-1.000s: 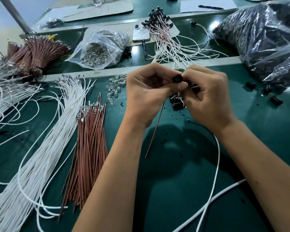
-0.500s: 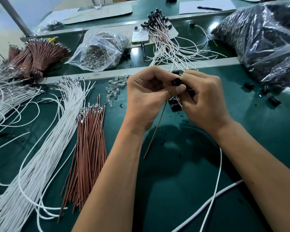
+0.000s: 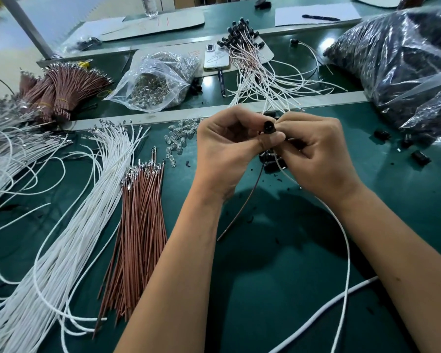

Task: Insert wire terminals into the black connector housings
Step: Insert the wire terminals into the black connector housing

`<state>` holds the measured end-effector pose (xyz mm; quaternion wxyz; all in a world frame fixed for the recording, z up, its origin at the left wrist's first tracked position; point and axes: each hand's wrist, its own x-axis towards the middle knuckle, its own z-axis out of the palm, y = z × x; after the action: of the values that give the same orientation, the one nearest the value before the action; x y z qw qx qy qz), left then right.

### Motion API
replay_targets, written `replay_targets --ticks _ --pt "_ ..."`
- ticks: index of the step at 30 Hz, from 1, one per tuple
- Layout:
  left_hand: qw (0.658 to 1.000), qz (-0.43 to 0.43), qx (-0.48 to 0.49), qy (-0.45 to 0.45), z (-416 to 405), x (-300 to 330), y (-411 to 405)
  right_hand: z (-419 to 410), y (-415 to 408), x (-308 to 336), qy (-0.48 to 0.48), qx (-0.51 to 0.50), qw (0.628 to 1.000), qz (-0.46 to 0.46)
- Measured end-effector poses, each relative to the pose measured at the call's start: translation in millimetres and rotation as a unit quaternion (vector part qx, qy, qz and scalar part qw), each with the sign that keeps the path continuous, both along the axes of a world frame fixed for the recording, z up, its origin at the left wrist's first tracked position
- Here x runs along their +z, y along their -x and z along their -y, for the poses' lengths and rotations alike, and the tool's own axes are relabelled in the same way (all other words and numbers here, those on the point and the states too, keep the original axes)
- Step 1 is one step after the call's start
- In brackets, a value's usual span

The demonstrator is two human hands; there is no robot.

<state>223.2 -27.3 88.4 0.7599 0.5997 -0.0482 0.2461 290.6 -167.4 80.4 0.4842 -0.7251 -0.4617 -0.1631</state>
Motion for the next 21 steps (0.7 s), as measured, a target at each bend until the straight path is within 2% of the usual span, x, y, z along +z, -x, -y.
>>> replay_targets --ticks 7,21 --pt "1.0 0.008 -0.006 -0.006 0.0 0.5 2.0 -3.2 3.3 -3.2 0.015 -0.026 0.999 0.034" --pt "0.998 0.012 0.03 0.045 -4.8 -0.8 -0.9 -9.1 3.9 -4.4 0.017 0.004 1.0 0.001"
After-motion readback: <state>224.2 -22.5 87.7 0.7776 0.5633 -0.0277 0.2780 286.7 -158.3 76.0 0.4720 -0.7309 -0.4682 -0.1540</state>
